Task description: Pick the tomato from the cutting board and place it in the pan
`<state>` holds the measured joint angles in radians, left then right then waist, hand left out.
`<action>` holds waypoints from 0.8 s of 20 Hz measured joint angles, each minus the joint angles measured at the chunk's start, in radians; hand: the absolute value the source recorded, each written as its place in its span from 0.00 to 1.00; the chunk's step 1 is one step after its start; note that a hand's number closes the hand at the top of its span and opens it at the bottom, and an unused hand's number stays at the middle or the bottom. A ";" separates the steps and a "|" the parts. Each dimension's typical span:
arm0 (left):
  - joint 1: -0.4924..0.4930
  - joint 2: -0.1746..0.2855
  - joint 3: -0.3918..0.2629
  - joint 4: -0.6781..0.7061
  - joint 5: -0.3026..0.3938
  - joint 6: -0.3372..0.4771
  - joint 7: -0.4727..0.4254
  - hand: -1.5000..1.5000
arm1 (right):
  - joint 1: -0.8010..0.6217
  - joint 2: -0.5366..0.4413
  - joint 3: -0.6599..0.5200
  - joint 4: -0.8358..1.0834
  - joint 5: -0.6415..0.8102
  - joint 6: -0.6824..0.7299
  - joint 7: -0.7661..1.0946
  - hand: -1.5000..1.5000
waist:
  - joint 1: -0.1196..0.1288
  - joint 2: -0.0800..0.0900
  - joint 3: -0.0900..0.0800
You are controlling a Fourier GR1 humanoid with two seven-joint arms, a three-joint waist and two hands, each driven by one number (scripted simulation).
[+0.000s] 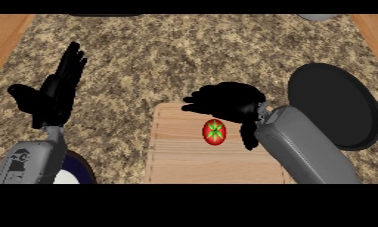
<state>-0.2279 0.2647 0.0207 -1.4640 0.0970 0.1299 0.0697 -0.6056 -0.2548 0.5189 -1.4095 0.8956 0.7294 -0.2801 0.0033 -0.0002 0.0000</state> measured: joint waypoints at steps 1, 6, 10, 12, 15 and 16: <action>0.010 -0.009 -0.005 -0.012 -0.009 0.005 -0.001 0.50 | 0.002 0.003 0.003 0.013 0.017 -0.005 -0.006 0.00 | 0.001 0.000 0.000; -0.021 -0.010 0.024 0.035 -0.015 -0.019 -0.017 0.50 | 0.009 0.046 0.005 0.048 0.078 -0.004 -0.018 0.00 | 0.000 0.000 0.000; -0.012 -0.010 0.033 0.002 -0.017 -0.030 0.014 0.50 | 0.014 0.067 0.012 0.091 0.136 -0.033 -0.039 0.00 | 0.001 0.000 0.000; 0.000 -0.016 0.035 0.001 -0.022 -0.036 0.000 0.50 | 0.021 0.082 0.025 0.095 0.168 -0.036 -0.032 0.00 | 0.000 0.000 0.000; 0.000 -0.023 0.043 0.013 -0.033 -0.039 -0.009 0.50 | 0.026 0.101 0.026 0.123 0.202 -0.037 -0.045 0.00 | 0.000 0.000 0.000; -0.014 -0.030 0.041 0.014 -0.039 -0.031 0.004 0.50 | 0.027 0.107 0.028 0.132 0.213 -0.035 -0.046 0.00 | 0.000 0.000 0.000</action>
<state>-0.2419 0.2351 0.0613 -1.4504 0.0577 0.0993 0.0739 -0.5789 -0.1482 0.5467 -1.2773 1.1088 0.6944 -0.3260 0.0031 0.0002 -0.0001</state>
